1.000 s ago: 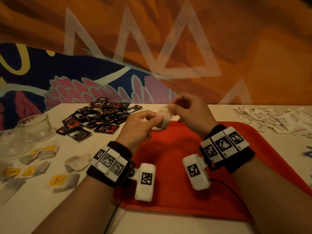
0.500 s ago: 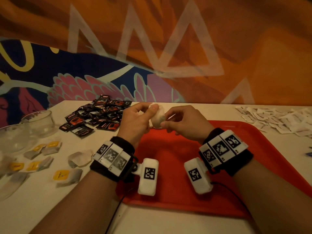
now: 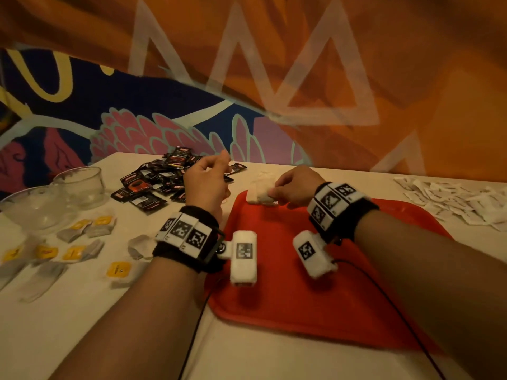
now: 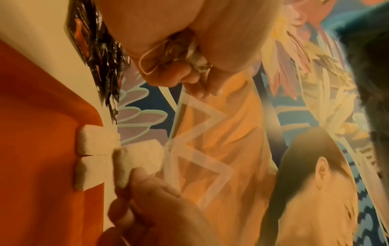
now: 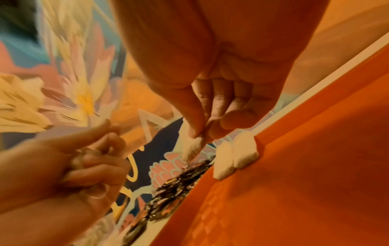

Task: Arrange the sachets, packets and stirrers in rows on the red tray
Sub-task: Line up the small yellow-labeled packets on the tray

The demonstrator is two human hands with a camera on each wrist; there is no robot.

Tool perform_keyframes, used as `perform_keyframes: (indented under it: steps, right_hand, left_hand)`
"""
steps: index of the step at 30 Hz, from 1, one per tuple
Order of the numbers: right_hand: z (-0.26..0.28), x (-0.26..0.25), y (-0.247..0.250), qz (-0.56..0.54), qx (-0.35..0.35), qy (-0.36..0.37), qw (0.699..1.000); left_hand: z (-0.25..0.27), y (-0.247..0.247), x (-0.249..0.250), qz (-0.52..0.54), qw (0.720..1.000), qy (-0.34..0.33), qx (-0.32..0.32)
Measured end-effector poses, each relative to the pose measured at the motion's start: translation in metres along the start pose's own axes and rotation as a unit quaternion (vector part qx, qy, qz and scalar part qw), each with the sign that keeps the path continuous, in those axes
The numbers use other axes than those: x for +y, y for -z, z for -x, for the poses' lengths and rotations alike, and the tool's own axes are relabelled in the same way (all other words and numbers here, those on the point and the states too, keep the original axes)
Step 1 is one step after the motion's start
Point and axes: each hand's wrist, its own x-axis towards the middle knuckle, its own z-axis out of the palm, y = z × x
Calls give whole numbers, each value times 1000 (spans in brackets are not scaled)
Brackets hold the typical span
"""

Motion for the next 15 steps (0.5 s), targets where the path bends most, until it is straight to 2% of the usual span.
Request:
perform_keyframes:
  steps: [4,9,15]
  right_hand:
    - [-29,-4,-23,134,15,-53,989]
    - [-39,-7,-36,212,3,-80,974]
    - [-35,-21,-37,243,-10,-77,967]
  left_hand:
    - [-5,5,-2,12,1000,23,5]
    - [-10,9,-1,21,999,41,6]
    - [-12,9,-4,18,999,50,9]
